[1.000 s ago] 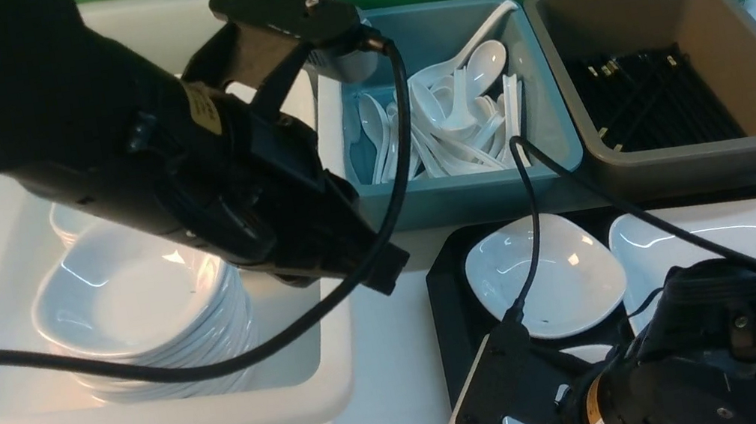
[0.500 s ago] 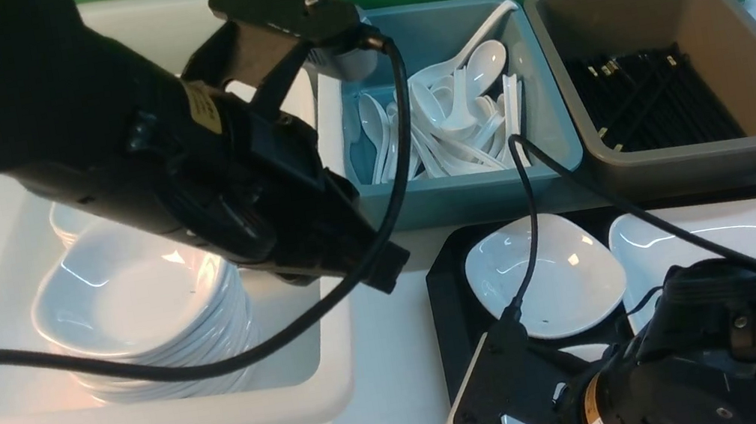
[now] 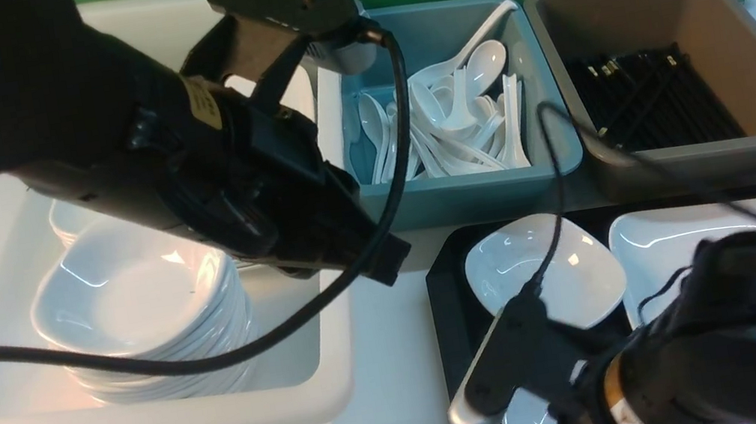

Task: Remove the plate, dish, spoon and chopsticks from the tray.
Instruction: Use the left arm to grab a small plate from the dinner plate

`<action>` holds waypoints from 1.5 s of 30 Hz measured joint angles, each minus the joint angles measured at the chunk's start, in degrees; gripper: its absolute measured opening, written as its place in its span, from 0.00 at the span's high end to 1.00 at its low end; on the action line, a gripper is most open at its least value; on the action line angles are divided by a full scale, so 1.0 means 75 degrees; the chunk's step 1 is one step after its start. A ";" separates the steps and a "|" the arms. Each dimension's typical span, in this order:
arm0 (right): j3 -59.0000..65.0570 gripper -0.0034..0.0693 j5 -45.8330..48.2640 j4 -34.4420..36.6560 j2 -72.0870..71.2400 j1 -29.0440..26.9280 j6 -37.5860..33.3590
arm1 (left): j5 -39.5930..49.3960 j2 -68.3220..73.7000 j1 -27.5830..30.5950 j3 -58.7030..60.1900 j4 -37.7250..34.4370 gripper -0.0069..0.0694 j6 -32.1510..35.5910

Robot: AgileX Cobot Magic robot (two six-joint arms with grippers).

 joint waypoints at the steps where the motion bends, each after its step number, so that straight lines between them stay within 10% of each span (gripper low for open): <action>1: -0.0058 0.26 0.0321 0.0000 -0.0285 0.0000 0.0036 | -0.0029 0.0000 0.0000 0.0000 0.0000 0.91 -0.0054; 4: -0.0139 0.27 0.1155 -0.0082 -0.1064 -0.0015 0.0335 | -0.0150 0.0017 0.0000 -0.0009 0.0000 0.91 -0.0207; 9: -0.0153 0.78 0.2793 -0.1480 -0.3067 -0.0846 0.1579 | 0.0256 0.0457 0.0000 -0.0672 -0.0119 0.91 -0.0243; 13: -0.0153 0.92 0.3515 -0.2315 -0.4606 -0.2317 0.2003 | 0.0696 0.1276 0.0000 -0.1357 -0.0433 0.91 -0.0208; 22: 0.0088 0.93 0.4506 -0.0935 -0.6014 -0.4671 0.0714 | 0.0769 0.2801 -0.0594 -0.1614 -0.0607 0.91 0.0194; 30: 0.1021 0.93 0.4139 0.0130 -0.6064 -0.4963 0.0199 | 0.0049 0.3850 -0.1165 -0.1614 -0.0572 0.90 0.0226; 45: 0.1234 0.93 0.3137 0.0385 -0.6064 -0.4963 0.0189 | -0.0832 0.4831 -0.1379 -0.1619 0.0090 0.35 0.0363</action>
